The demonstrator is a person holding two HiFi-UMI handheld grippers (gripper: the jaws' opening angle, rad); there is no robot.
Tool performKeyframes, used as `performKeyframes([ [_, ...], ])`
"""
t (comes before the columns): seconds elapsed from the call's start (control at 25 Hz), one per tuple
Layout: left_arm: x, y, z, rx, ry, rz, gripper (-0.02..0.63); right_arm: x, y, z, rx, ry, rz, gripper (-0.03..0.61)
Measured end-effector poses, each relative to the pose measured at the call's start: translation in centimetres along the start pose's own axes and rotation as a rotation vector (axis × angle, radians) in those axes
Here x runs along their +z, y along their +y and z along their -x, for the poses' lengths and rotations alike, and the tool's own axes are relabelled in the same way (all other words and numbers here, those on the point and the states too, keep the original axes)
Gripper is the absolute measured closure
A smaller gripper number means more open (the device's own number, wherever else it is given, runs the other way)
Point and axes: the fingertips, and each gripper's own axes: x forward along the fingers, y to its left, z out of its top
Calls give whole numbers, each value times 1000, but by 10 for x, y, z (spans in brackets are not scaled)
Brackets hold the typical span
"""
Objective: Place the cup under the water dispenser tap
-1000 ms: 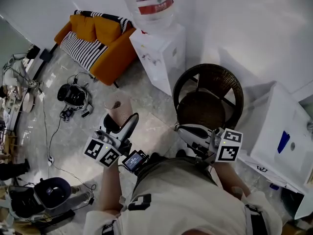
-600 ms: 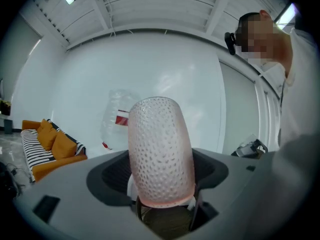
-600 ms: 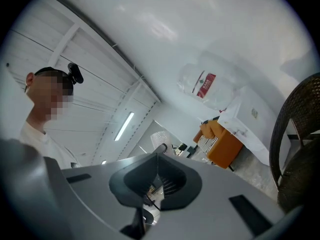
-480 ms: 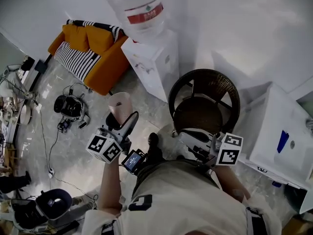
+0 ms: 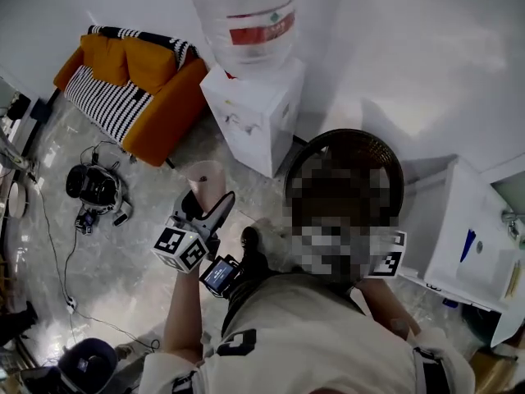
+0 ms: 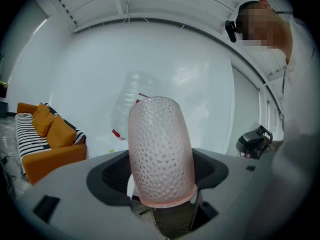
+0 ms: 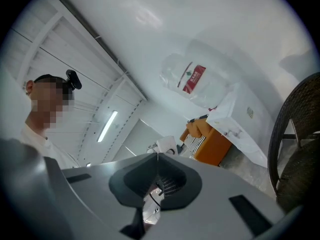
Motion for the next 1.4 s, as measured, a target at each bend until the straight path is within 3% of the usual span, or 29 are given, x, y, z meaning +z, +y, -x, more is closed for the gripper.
performKeyframes([
  [0.28, -24, 100, -45, -96, 118, -7, 217, 23, -29, -95, -89, -10, -45, 552],
  [0.6, -88, 159, -93, -171, 276, -48, 218, 29, -69, -143, -203, -18, -71, 551],
  [1.0, -170, 205, -154, -140, 351, -57, 218, 10, -132, -144, -265, 0, -164, 552],
  [1.24, -225, 228, -203, -98, 312, -60, 217, -13, -194, -122, -276, 21, -224, 552],
  [1.4, -270, 253, -232, -69, 340, -62, 218, -23, -228, -113, -296, 32, -244, 552],
])
